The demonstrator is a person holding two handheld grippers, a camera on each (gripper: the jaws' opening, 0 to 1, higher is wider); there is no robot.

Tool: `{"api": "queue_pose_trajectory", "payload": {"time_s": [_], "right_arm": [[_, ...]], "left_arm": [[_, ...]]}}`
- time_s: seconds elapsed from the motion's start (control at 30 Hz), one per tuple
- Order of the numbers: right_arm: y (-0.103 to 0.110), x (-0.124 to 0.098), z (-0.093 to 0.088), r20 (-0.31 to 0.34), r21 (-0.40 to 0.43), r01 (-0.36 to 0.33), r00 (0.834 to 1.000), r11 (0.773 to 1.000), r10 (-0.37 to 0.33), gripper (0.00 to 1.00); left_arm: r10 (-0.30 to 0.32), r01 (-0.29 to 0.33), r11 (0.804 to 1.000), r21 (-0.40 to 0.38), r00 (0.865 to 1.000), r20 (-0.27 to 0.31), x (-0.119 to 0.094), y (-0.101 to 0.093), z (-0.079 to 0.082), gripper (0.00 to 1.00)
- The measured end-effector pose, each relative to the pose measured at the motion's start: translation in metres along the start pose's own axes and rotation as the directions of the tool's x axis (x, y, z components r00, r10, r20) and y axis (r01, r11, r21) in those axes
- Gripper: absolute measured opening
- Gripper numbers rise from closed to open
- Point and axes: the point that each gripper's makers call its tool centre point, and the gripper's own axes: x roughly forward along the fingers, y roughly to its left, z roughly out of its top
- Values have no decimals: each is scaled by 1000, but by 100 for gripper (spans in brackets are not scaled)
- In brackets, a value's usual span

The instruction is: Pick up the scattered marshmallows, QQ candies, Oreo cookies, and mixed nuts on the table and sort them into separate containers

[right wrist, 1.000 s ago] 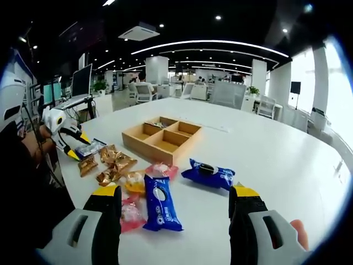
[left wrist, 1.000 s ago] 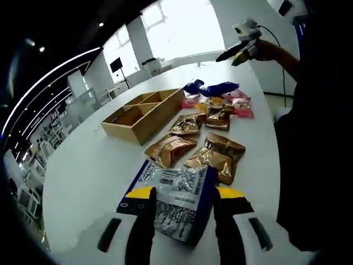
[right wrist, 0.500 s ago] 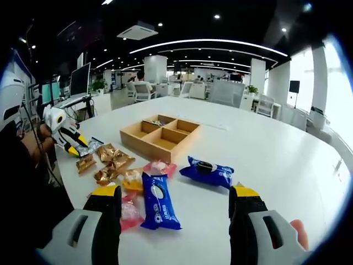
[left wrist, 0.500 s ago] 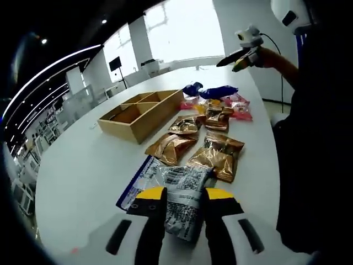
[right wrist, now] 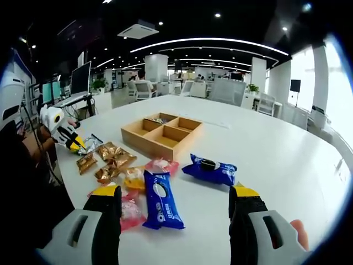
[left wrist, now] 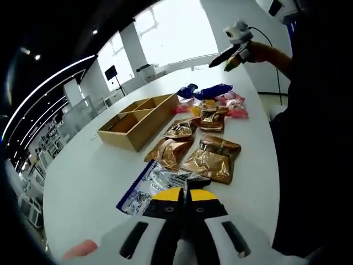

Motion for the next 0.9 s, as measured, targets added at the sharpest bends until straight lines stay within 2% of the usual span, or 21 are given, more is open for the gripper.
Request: {"api": "queue_pose_trajectory", "payload": {"time_s": [0.33, 0.73, 0.9], "right_arm": [[1, 0, -5, -5, 4, 4, 1000, 1000, -4, 75], [-2, -2, -9, -1, 18, 9, 1000, 1000, -9, 75], [-5, -1, -13, -15, 3, 32, 999, 999, -32, 75]], "left_arm": [[18, -17, 999, -46, 1000, 23, -3, -1, 2, 6], [25, -23, 999, -39, 999, 43, -9, -4, 15, 6], [35, -33, 999, -27, 998, 59, -12, -2, 22, 6]]}}
